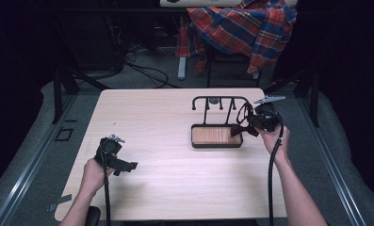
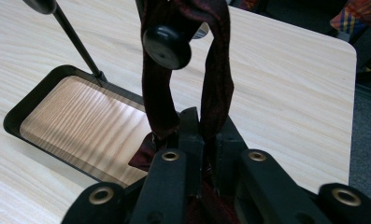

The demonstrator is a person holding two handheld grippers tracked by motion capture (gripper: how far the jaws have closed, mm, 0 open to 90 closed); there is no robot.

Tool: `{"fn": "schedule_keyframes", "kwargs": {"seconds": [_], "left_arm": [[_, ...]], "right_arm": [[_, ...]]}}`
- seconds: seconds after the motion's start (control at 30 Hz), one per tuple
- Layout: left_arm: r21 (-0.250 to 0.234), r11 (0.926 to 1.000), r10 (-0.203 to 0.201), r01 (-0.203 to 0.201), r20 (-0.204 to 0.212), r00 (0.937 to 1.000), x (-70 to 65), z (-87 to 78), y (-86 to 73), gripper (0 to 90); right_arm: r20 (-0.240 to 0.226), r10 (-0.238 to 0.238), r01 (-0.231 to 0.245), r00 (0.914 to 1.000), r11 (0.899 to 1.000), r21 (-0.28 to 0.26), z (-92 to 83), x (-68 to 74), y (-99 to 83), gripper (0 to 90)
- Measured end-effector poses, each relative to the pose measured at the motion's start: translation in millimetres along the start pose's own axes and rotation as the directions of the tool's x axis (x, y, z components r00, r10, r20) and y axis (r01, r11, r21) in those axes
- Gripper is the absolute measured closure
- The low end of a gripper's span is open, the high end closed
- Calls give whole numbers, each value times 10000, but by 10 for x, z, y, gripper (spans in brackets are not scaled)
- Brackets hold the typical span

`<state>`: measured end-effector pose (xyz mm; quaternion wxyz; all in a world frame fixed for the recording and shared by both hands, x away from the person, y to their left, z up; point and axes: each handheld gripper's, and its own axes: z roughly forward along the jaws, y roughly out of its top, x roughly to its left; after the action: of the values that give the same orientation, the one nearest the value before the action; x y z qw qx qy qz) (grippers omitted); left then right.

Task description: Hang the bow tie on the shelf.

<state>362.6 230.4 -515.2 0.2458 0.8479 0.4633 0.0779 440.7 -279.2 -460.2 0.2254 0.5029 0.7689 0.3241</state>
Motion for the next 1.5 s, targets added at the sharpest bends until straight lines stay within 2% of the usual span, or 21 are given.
{"fn": "schedule_keyframes", "kwargs": {"seconds": [0.37,0.6,0.63,0.77,0.9,1.07,1.13,1.23,1.37,1.5], "left_arm": [[11,10000,10,-10,-15,10000,-9,5,2,3],[14,10000,14,-14,18,10000,-6,3,0,3],[14,10000,14,-14,23,10000,-6,2,-1,3],[36,10000,25,-25,31,10000,-8,1,-2,3],[37,10000,57,-57,24,10000,-7,-3,-5,3],[41,10000,56,-56,29,10000,-9,-2,-5,3],[18,10000,44,-44,26,10000,-11,-2,-6,3],[10,10000,58,-58,32,10000,-12,-3,-6,3],[5,10000,57,-57,55,10000,-17,-1,-4,3],[6,10000,78,-78,56,10000,-14,-6,-7,3]], "right_arm": [[-142,244,-245,9996,9997,-76,-14,-45,3,791],[-212,289,-292,9994,9995,-99,-41,-52,15,708],[-216,279,-281,9994,9996,-78,-48,-49,20,671],[-195,264,-263,9995,9997,12,-63,-37,33,640],[-129,203,-200,9997,9996,220,-92,-26,43,526],[-75,156,-154,9998,9996,233,-142,-21,40,456],[-154,154,-150,9998,9994,307,-155,-19,37,420],[-350,179,-153,9992,9972,733,-178,-9,35,344],[-389,173,-137,9991,9957,914,-246,20,30,236],[-544,105,-51,9985,9951,987,-296,28,20,208]]}}
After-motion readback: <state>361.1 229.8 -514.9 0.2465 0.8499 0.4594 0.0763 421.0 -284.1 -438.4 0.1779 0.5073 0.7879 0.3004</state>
